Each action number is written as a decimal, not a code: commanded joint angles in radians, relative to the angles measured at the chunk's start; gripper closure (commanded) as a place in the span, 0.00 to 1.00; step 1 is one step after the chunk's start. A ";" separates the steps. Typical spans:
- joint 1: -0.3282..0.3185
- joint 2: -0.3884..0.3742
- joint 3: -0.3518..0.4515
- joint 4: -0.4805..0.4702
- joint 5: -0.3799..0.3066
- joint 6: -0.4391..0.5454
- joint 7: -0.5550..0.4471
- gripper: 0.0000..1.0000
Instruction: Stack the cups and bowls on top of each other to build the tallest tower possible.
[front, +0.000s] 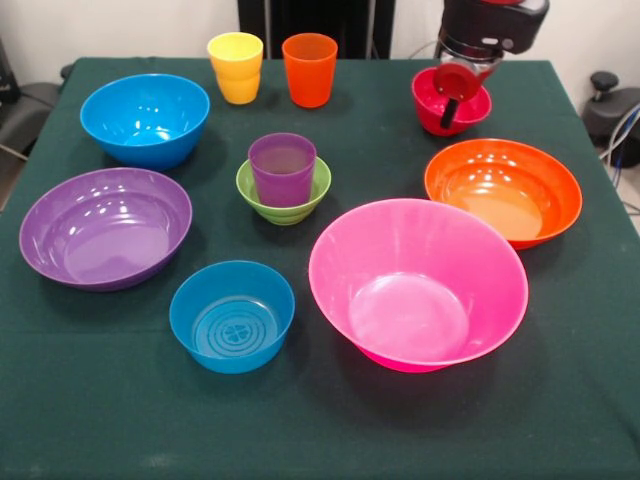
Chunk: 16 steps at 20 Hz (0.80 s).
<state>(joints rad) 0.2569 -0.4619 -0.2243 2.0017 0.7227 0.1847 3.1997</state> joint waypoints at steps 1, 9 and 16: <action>0.009 0.037 0.066 -0.072 -0.049 0.054 0.025 1.00; 0.047 -0.002 -0.026 -0.087 -0.064 0.098 0.038 1.00; 0.060 -0.145 -0.142 -0.131 -0.156 0.328 0.023 1.00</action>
<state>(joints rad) 0.3181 -0.5539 -0.3650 1.9671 0.6226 0.3854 3.1997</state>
